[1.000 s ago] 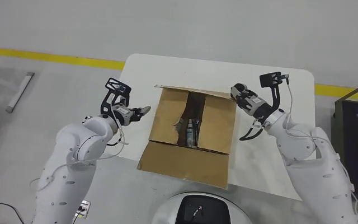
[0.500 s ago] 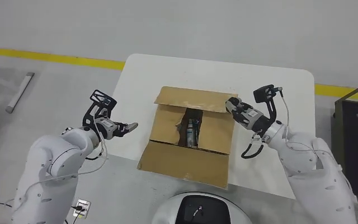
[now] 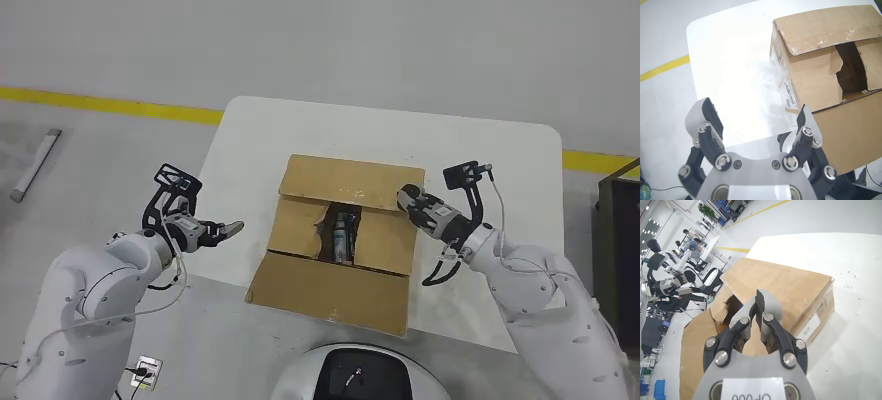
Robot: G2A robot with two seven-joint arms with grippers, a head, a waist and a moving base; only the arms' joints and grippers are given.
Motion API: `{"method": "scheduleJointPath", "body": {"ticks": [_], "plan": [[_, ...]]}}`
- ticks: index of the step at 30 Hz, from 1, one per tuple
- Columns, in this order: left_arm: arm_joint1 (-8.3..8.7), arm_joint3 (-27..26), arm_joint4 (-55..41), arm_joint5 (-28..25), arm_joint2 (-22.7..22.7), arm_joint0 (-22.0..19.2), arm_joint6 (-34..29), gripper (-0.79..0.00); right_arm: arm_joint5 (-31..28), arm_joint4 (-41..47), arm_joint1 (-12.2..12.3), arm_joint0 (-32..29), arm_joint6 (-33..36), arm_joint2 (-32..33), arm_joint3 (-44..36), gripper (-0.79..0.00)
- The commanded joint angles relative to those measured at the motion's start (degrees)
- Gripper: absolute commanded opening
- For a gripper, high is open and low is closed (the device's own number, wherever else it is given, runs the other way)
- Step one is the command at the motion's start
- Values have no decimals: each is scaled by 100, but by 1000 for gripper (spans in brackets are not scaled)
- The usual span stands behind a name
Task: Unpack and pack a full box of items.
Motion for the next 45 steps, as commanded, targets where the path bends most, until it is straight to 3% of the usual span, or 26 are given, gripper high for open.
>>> {"method": "scheduleJointPath", "body": {"ticks": [1,11,13,19,24,31,38,45], "plan": [[1,-22,15,-20,8,6,37,0,5,19,-10,47,-13,-44,47,-785],[150,-376,280,-1664,-184,565,322,0,-11,192,-32,202,8,-43,260,-785],[176,-342,394,-1711,-348,686,451,0,-53,201,-30,199,26,-28,265,-785],[279,-319,962,-2568,-621,1057,739,0,-187,213,-21,153,80,21,267,-785],[346,-272,1294,-3090,-628,1285,853,0,-239,225,-19,119,100,34,273,-785],[382,-212,1640,-3287,-292,1381,1235,0,-230,209,-22,90,106,24,278,-785],[385,-123,1697,-3020,73,1207,1426,0,-183,203,-21,26,145,26,225,-785],[402,-95,1022,-2779,108,1089,1485,0,-170,229,-14,-36,162,105,120,-785]]}}
